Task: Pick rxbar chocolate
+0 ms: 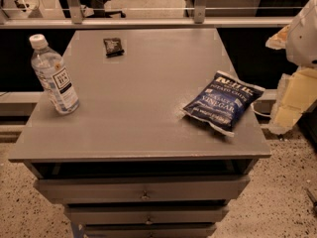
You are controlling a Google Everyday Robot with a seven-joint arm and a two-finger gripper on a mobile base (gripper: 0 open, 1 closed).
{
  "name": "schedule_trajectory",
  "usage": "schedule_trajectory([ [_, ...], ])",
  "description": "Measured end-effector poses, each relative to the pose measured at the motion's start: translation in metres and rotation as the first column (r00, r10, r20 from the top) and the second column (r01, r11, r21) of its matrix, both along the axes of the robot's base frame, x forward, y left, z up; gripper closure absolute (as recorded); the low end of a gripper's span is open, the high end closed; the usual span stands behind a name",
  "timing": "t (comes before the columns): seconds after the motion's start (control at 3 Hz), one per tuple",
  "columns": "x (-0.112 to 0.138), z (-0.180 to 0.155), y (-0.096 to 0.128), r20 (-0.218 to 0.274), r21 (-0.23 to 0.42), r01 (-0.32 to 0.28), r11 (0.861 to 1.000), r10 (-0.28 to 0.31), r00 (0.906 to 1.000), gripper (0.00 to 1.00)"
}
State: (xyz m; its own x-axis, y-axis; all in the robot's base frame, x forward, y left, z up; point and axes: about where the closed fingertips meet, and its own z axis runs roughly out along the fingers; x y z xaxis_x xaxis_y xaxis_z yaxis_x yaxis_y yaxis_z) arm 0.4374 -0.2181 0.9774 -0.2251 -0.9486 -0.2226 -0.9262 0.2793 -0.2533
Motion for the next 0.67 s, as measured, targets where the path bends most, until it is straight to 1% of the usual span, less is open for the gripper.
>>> schedule_trajectory([
  [0.33,0.0001,0.0001,0.0001,0.000,0.000,0.000,1.000,0.000,1.0000,0.00],
  [0.67,0.0059,0.0010,0.0031,0.011,0.026,-0.010,1.000,0.009,0.9999,0.00],
])
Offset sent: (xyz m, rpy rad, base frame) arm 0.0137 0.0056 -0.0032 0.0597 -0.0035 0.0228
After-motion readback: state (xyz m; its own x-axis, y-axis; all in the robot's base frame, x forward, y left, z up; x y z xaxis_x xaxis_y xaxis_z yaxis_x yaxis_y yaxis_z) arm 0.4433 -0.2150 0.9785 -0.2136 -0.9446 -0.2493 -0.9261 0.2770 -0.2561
